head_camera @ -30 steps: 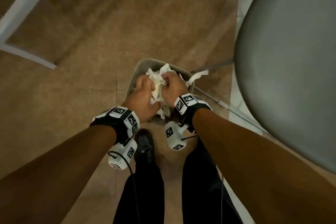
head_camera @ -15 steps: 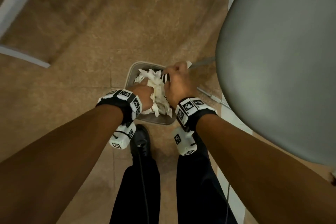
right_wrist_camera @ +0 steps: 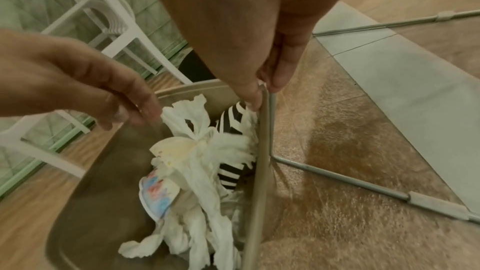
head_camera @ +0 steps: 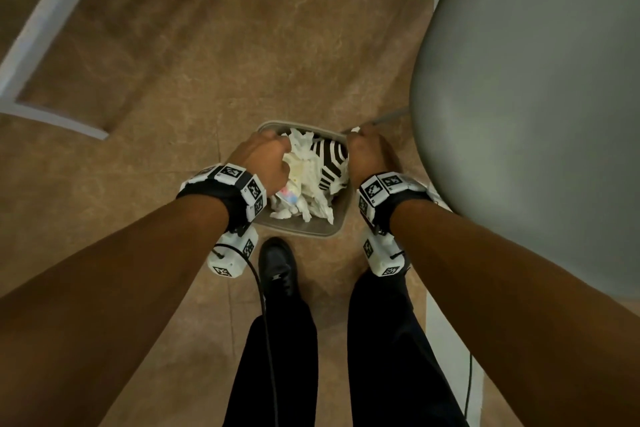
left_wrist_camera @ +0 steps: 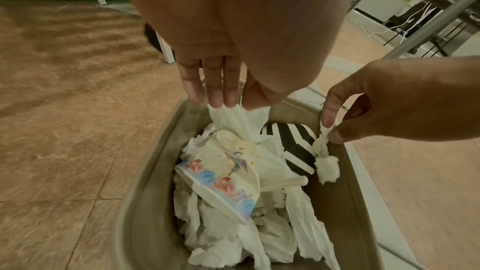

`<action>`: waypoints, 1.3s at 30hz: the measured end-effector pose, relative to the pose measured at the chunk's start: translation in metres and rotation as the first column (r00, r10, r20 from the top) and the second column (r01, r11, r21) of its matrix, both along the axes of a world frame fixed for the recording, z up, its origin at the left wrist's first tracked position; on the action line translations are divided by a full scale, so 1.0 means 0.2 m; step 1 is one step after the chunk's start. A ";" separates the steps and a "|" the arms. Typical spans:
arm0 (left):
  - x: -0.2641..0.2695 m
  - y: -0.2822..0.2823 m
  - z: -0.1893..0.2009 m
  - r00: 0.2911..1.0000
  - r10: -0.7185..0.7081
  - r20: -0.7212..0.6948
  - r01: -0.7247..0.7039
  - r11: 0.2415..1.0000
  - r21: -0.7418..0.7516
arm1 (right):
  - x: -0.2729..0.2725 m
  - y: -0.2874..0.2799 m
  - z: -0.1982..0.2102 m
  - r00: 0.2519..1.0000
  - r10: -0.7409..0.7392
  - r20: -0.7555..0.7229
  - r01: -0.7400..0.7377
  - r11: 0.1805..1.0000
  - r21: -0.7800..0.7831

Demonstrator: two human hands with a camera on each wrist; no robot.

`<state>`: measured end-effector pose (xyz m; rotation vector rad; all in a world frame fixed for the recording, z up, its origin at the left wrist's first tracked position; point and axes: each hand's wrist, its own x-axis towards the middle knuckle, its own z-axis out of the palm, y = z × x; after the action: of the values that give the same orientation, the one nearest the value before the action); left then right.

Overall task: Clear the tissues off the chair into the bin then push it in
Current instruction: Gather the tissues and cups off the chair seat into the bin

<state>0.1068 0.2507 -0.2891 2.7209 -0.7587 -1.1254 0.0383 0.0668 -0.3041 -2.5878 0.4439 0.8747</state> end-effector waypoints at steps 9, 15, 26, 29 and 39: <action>-0.06 0.05 -0.01 0.972 0.068 0.225 -0.102 0.984 0.143 | -0.01 0.00 -0.03 0.991 -0.048 0.125 0.068 0.984 -0.163; -0.06 0.09 -0.07 0.961 0.272 -0.046 -0.260 0.950 0.175 | -0.02 0.03 -0.03 0.989 0.005 0.149 0.025 0.979 -0.201; -0.04 0.17 -0.09 0.933 0.358 -0.041 -0.354 0.931 0.088 | -0.08 0.29 -0.05 0.946 0.262 -0.192 -0.227 0.956 0.186; 0.00 0.18 -0.01 0.945 0.326 -0.030 -0.323 0.942 0.089 | -0.12 0.33 -0.02 0.944 0.240 -0.225 -0.204 0.964 0.170; 0.24 -0.37 0.69 0.970 0.198 0.139 -0.203 0.979 0.020 | -0.04 -0.01 0.90 0.992 0.081 -0.092 -0.042 0.928 0.371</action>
<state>0.1546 0.1766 -0.1502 2.8483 -0.4678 -0.9260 0.0313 0.0644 -0.1237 -2.2270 0.2013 1.0130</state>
